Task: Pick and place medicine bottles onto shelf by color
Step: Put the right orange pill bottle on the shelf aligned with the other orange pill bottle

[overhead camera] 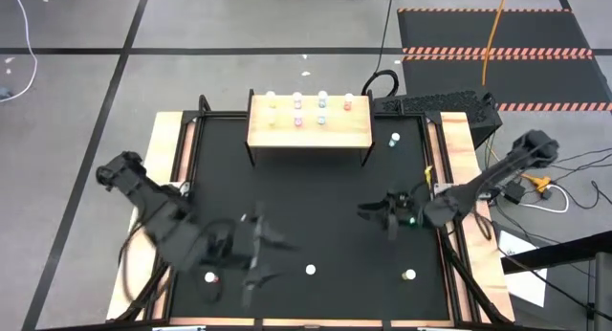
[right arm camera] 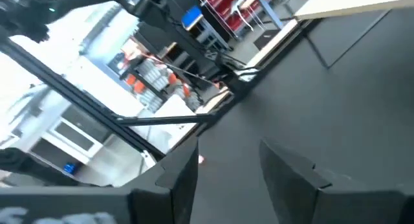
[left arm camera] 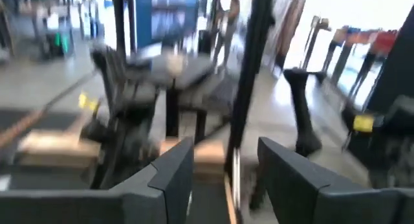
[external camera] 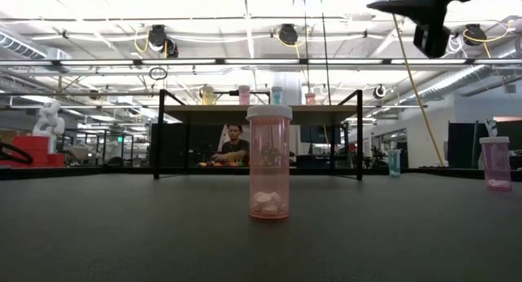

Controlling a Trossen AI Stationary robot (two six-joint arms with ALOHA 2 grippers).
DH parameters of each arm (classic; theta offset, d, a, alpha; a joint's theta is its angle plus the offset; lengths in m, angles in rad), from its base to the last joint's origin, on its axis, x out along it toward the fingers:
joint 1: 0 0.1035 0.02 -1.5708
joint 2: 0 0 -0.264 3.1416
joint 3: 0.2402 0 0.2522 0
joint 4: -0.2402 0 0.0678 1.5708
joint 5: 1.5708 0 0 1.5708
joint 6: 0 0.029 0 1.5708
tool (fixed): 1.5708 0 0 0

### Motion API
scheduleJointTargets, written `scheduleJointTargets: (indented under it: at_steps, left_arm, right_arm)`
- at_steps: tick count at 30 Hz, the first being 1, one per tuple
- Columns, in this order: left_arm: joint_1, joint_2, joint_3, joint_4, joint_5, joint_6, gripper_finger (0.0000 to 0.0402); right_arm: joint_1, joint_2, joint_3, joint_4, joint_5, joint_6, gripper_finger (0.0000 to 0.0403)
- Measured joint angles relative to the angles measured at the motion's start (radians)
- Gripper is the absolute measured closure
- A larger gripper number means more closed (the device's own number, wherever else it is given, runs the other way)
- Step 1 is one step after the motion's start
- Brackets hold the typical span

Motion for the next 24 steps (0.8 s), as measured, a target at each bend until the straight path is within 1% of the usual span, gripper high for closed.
scheduleJointTargets:
  at_steps: [3, 5, 6, 9, 12, 15, 20, 24]
  left_arm:
    - [-0.08, 0.002, -0.006, -0.203, -0.109, -0.16, 0.0235]
    - [-0.117, 0.01, -0.04, -0.296, -0.169, -0.285, 0.0236]
    - [-0.124, 0.018, -0.067, -0.306, -0.182, -0.329, 0.0235]
    - [-0.132, 0.042, -0.19, -0.284, -0.192, -0.396, 0.023]
    - [-0.097, 0.06, -0.322, -0.149, -0.192, -0.458, 0.0219]
    - [-0.059, 0.063, -0.445, 0.005, -0.189, -0.454, 0.0204]
    - [-0.001, 0.063, -0.664, 0.252, -0.11, -0.396, 0.0161]
    - [0.044, 0.073, -0.831, 0.489, -0.023, -0.384, 0.0127]
  right_arm:
    - [0.079, 0.111, 0.034, 0.062, 0.102, 0.001, 0.0258]
    - [0.125, 0.179, 0.079, 0.064, 0.161, 0.004, 0.0261]
    - [0.146, 0.209, 0.104, 0.063, 0.185, 0.004, 0.0261]
    - [0.198, 0.297, 0.179, 0.059, 0.256, -0.001, 0.0261]
    - [0.235, 0.355, 0.236, 0.06, 0.309, -0.003, 0.0261]
    - [0.261, 0.391, 0.274, 0.059, 0.351, 0.001, 0.0261]
    - [0.292, 0.405, 0.295, 0.06, 0.438, 0.005, 0.0261]
    - [0.294, 0.406, 0.295, 0.063, 0.462, 0.004, 0.0261]
